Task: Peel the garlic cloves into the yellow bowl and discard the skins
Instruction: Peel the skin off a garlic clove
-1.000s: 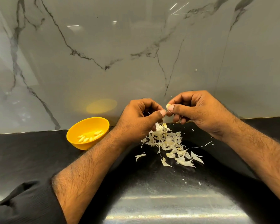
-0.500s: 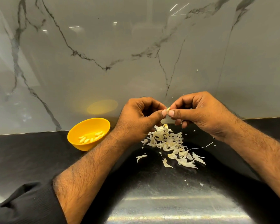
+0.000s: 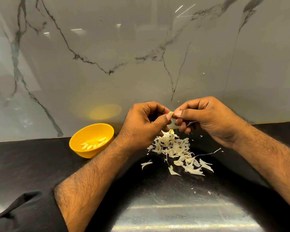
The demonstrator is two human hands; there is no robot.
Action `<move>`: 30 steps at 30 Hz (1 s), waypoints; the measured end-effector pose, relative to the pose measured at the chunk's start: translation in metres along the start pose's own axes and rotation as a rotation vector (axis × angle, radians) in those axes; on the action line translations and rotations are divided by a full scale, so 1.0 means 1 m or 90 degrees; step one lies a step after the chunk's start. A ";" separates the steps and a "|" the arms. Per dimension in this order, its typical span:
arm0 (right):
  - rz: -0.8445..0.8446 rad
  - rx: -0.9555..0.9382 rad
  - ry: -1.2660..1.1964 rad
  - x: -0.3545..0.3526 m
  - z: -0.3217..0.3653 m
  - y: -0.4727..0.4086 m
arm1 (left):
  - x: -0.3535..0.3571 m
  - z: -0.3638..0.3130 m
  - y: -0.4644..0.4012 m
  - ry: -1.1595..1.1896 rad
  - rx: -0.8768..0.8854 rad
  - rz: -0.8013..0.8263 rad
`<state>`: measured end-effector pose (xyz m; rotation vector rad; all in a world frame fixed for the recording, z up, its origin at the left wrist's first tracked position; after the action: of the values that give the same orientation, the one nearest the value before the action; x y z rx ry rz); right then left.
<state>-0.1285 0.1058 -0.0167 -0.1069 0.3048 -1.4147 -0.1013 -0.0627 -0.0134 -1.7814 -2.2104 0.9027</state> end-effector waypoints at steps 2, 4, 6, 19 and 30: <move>0.006 0.028 -0.015 0.000 -0.002 0.000 | 0.000 -0.005 0.001 -0.029 0.035 0.003; 0.012 0.049 -0.021 0.001 -0.005 0.000 | 0.001 -0.010 0.002 -0.052 0.072 0.013; 0.015 0.066 -0.021 0.002 -0.008 0.000 | 0.001 -0.013 0.002 -0.067 0.098 0.022; 0.016 0.065 0.034 0.006 -0.012 -0.001 | 0.003 -0.013 0.001 -0.062 0.099 0.030; 0.013 0.052 0.042 0.008 -0.007 0.001 | 0.003 -0.010 0.001 0.016 0.054 0.042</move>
<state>-0.1283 0.0991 -0.0253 0.0097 0.3012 -1.4099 -0.0967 -0.0560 -0.0071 -1.8258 -2.0777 0.9669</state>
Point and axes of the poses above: each hand's wrist, its own y-axis away from the middle knuckle, its own x-axis out of the palm, z = x × y, the point moved 9 cm from there along -y, towards the middle knuckle, and after that the axes turned 15 degrees about -z, right-handed, at the moved point
